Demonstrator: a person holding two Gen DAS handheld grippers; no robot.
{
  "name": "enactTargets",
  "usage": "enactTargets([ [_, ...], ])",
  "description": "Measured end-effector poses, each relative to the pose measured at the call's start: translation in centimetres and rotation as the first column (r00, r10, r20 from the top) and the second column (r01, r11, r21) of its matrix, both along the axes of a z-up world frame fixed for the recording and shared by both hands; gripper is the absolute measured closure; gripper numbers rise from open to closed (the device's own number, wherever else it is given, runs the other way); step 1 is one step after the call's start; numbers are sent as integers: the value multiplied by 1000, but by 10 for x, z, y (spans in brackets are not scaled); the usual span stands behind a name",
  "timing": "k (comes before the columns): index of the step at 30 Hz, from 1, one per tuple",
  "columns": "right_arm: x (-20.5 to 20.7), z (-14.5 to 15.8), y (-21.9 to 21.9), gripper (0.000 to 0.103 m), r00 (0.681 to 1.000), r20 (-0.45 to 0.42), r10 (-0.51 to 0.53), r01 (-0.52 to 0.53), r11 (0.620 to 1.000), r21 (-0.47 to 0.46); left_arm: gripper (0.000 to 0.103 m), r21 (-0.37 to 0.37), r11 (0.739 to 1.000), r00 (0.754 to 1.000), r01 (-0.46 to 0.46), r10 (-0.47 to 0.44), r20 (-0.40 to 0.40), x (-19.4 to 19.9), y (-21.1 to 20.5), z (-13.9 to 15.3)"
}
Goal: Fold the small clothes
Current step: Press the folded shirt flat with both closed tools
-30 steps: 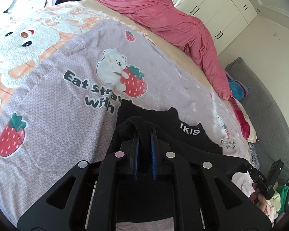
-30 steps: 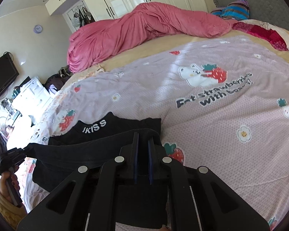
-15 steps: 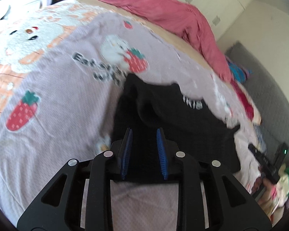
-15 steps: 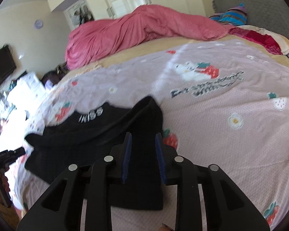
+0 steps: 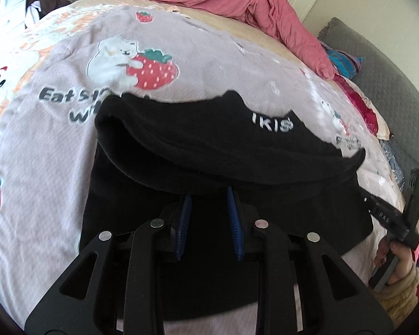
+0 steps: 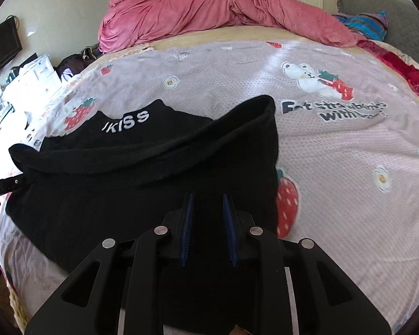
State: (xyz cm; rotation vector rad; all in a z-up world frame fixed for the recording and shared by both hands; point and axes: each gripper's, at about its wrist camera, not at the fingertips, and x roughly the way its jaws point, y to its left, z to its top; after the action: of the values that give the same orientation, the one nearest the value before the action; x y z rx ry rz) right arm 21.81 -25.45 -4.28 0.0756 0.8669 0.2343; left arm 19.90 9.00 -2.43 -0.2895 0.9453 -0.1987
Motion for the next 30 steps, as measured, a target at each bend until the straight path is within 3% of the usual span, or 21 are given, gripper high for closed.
enactTargets([
  [4,23,0,-1,82,1000,-12,-18,18,999,33,85,-30,999,999,-26,26,18,21,10,4],
  [9,44,6,-8,82,999,-14,-52,52,998,36,85,-101,987,990,-122,129,59,40,45,23],
  [13,51,11,-19,82,995,3,-96,96,995,37,76,-137,974,976,-181,195,96,40,69,40],
  [17,47,16,-31,80,989,45,-143,142,990,16,72,-124,973,977,-196,205,64,38,77,30],
  [20,49,14,-40,59,986,38,-164,164,986,15,71,-106,976,981,-188,192,23,40,76,14],
  [27,63,2,-42,58,988,-21,-156,156,987,23,67,-41,984,985,-174,175,9,46,65,-3],
  [28,64,0,-41,58,988,-29,-154,155,988,28,67,-18,986,986,-166,166,15,47,63,-3],
  [29,66,-3,-41,68,988,-42,-146,147,988,40,71,-5,987,986,-163,163,19,47,61,-3],
  [30,67,-6,-40,90,990,-52,-132,135,989,54,78,7,987,986,-164,163,22,47,61,-3],
])
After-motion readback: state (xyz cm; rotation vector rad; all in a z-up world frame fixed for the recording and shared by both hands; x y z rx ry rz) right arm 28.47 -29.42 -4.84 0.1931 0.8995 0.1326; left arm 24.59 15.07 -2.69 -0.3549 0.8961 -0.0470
